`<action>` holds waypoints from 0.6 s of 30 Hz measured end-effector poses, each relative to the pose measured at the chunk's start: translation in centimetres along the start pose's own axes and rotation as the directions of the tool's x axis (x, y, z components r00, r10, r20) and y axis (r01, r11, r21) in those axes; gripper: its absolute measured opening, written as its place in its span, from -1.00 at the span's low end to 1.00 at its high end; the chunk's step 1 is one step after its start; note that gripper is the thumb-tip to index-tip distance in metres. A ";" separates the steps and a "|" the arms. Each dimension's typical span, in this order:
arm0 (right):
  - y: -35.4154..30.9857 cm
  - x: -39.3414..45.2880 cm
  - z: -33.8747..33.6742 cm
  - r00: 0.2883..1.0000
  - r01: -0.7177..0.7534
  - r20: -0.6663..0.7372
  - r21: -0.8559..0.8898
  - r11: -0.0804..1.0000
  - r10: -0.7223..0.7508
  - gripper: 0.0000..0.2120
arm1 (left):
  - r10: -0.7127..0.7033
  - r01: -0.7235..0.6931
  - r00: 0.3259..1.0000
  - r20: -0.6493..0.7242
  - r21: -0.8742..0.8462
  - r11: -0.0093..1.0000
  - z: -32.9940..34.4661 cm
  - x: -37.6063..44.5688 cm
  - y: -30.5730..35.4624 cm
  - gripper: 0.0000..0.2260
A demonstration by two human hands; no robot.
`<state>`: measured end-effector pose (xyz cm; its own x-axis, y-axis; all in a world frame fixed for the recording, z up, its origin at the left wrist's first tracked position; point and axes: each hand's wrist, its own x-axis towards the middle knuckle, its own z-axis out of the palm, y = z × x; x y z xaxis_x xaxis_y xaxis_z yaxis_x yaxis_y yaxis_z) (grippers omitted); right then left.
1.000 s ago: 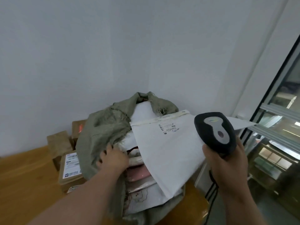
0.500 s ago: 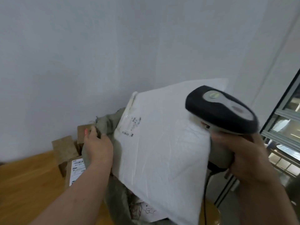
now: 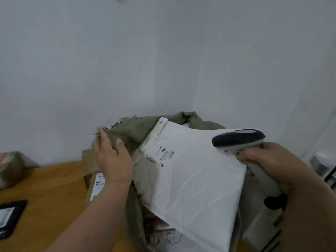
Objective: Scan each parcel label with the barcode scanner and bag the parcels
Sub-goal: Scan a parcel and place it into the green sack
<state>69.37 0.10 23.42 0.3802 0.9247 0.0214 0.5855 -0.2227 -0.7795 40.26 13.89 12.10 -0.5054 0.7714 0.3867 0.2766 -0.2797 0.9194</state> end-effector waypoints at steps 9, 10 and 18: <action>1.0 4.5 -4.5 0.960 0.081 0.240 0.256 0.963 -0.145 -0.64 | -0.114 0.106 0.991 0.070 0.112 0.988 3.3 0.1 1.4 -0.39; 0.9 5.6 -3.6 0.962 0.090 0.233 0.216 0.972 -0.141 -0.75 | -0.098 0.080 0.987 0.128 0.142 0.987 3.9 -0.6 1.5 -0.39; 2.3 13.6 3.9 0.992 0.100 0.061 0.161 0.982 -0.111 -0.86 | 0.138 -0.263 0.922 0.360 0.324 0.909 5.7 -4.2 1.8 -0.46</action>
<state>73.10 13.37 19.47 0.2684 0.9608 0.0697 0.4979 -0.0764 -0.8639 47.51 13.38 11.74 -0.1333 0.8789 0.4580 0.6492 -0.2717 0.7104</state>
